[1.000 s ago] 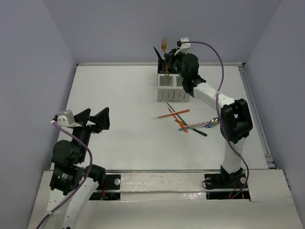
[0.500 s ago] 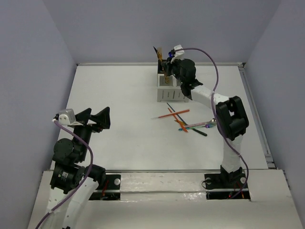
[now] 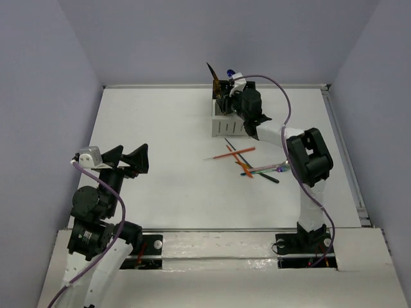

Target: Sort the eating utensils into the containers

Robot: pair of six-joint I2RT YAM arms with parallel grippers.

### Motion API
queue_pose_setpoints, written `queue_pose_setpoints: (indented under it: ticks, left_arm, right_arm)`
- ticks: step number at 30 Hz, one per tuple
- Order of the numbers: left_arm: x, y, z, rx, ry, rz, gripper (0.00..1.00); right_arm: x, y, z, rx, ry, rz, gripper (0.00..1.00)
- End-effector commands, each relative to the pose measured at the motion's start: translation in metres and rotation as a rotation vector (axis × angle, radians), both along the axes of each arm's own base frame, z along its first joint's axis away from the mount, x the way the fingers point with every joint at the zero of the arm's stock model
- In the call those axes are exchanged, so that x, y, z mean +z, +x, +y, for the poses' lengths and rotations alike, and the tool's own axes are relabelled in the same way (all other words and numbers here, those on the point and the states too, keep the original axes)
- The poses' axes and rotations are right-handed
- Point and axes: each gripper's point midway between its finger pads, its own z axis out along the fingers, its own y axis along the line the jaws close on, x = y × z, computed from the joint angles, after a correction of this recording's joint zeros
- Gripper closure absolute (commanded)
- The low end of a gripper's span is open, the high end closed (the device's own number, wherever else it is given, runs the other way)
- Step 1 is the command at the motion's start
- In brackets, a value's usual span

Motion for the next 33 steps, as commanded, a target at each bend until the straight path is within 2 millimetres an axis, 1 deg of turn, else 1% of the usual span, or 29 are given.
queue_pose_setpoints:
  ticks: [1,2,3,4,5,7,8,9,10,11,12,13,14,15,16,18,19,20,21,22,23,24,25,28,29,30,31,32,33]
  left_arm:
    - [0.007,0.003,-0.002,-0.007,-0.002,-0.032,0.01]
    - [0.008,0.002,-0.002,-0.007,-0.004,-0.033,0.01]
    - [0.008,0.002,-0.002,-0.007,-0.005,-0.036,0.01]
    - [0.007,0.002,-0.002,-0.009,-0.004,-0.035,0.01]
    - [0.008,0.001,-0.002,-0.007,-0.006,-0.037,0.01]
    - [0.008,0.001,-0.002,-0.009,-0.006,-0.039,0.01]
    - [0.008,0.001,-0.002,-0.007,-0.005,-0.039,0.01]
    - [0.008,0.001,-0.002,-0.007,-0.004,-0.038,0.01]
    - [0.009,0.000,0.000,-0.002,-0.005,-0.042,0.01]
    - [0.009,-0.001,0.001,0.002,-0.003,-0.042,0.01]
    - [0.010,-0.002,0.001,0.004,-0.007,-0.047,0.01]
    - [0.010,-0.002,0.001,0.003,-0.006,-0.048,0.01]
    - [0.011,-0.003,0.001,0.001,-0.008,-0.052,0.01]
    - [0.011,-0.003,0.001,0.001,-0.007,-0.051,0.01]
    - [0.011,-0.004,0.001,0.000,-0.009,-0.052,0.01]
    - [0.011,-0.005,0.001,-0.005,-0.009,-0.055,0.01]
    - [0.012,-0.006,0.000,-0.010,-0.011,-0.060,0.01]
    - [0.012,-0.006,0.000,-0.010,-0.011,-0.060,0.01]
    - [0.012,-0.007,-0.001,-0.019,-0.012,-0.061,0.01]
    - [0.012,-0.008,-0.001,-0.021,-0.014,-0.062,0.01]
    - [0.012,-0.008,-0.001,-0.020,-0.012,-0.061,0.01]
    - [0.013,-0.009,-0.001,-0.022,-0.014,-0.065,0.01]
    - [0.013,-0.009,-0.001,-0.022,-0.014,-0.068,0.01]
    - [0.015,-0.011,-0.002,-0.027,-0.017,-0.076,0.01]
    - [0.015,-0.011,-0.002,-0.027,-0.017,-0.076,0.01]
    - [0.015,-0.011,-0.002,-0.027,-0.019,-0.076,0.01]
    - [0.014,-0.011,-0.002,-0.027,-0.017,-0.071,0.01]
    - [0.013,-0.010,-0.002,-0.027,-0.015,-0.064,0.01]
    - [0.012,-0.010,-0.001,-0.024,-0.014,-0.061,0.01]
  right_arm:
    - [0.076,-0.015,-0.001,0.047,0.054,-0.132,0.55]
    - [0.079,-0.018,-0.002,0.048,0.055,-0.134,0.54]
    - [0.090,-0.022,-0.005,0.042,0.064,-0.144,0.54]
    - [0.084,-0.023,-0.006,0.039,0.061,-0.131,0.54]
    - [0.090,-0.031,-0.009,0.036,0.068,-0.131,0.54]
    - [0.095,-0.038,-0.015,0.019,0.079,-0.126,0.54]
    - [0.098,-0.048,-0.020,0.011,0.093,-0.117,0.54]
    - [0.101,-0.052,-0.024,-0.001,0.101,-0.113,0.54]
    - [0.098,-0.056,-0.030,-0.026,0.104,-0.092,0.54]
    - [0.100,-0.066,-0.036,-0.038,0.117,-0.069,0.54]
    - [0.091,-0.070,-0.043,-0.069,0.104,-0.021,0.55]
    - [0.086,-0.075,-0.047,-0.082,0.106,0.008,0.56]
    - [0.075,-0.088,-0.054,-0.099,0.102,0.066,0.58]
    - [0.075,-0.093,-0.057,-0.104,0.115,0.074,0.59]
    - [0.063,-0.102,-0.060,-0.112,0.110,0.128,0.60]
    - [0.050,-0.119,-0.065,-0.108,0.105,0.176,0.63]
    - [0.038,-0.135,-0.070,-0.097,0.098,0.200,0.67]
    - [0.032,-0.144,-0.072,-0.087,0.094,0.218,0.69]
    - [0.026,-0.153,-0.072,-0.064,0.086,0.239,0.69]
    - [0.014,-0.167,-0.075,-0.048,0.057,0.277,0.69]
    - [0.007,-0.174,-0.075,-0.032,0.037,0.300,0.69]
    - [0.003,-0.186,-0.069,0.034,0.027,0.326,0.71]
    - [-0.007,-0.198,-0.067,0.084,-0.015,0.357,0.72]
    - [-0.018,-0.230,-0.041,0.258,-0.071,0.389,0.72]
    - [-0.021,-0.231,-0.034,0.281,-0.113,0.385,0.71]
    - [-0.034,-0.242,-0.028,0.281,-0.179,0.425,0.68]
    - [-0.039,-0.242,-0.026,0.269,-0.219,0.430,0.66]
    - [-0.043,-0.241,-0.014,0.287,-0.288,0.412,0.63]
    - [-0.055,-0.239,-0.023,0.228,-0.362,0.443,0.62]
